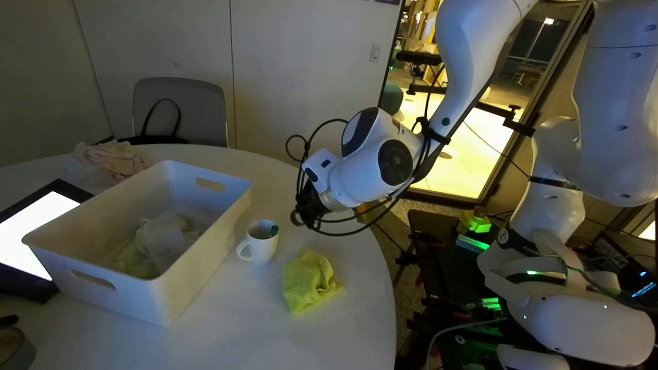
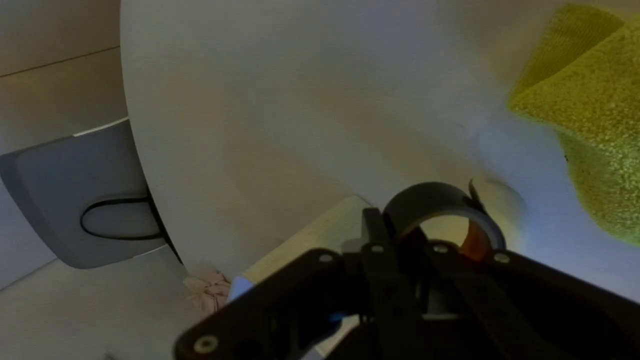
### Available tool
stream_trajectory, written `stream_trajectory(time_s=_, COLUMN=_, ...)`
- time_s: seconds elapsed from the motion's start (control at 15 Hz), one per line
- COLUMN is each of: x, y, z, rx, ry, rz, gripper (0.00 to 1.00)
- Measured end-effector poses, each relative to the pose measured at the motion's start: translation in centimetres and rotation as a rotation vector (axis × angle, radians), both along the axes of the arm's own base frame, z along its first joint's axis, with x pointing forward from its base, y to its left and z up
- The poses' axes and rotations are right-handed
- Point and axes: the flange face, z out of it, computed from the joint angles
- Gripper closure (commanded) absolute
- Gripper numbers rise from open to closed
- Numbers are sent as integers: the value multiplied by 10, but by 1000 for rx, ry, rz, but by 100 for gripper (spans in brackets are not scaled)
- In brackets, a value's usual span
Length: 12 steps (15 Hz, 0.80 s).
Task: Put each towel in the white box, and each item from the towel in the white mug
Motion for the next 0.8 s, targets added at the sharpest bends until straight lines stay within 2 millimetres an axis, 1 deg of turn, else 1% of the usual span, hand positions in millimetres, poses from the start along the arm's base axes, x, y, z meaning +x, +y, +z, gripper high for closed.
stream_trajectory(time_s=0.4, x=-1, y=0, z=2, rx=12, ry=-1, rz=2, gripper=90)
stream_trajectory(time_s=0.8, x=-4, y=-6, z=13, rx=77, ry=-47, rz=-39, gripper=90)
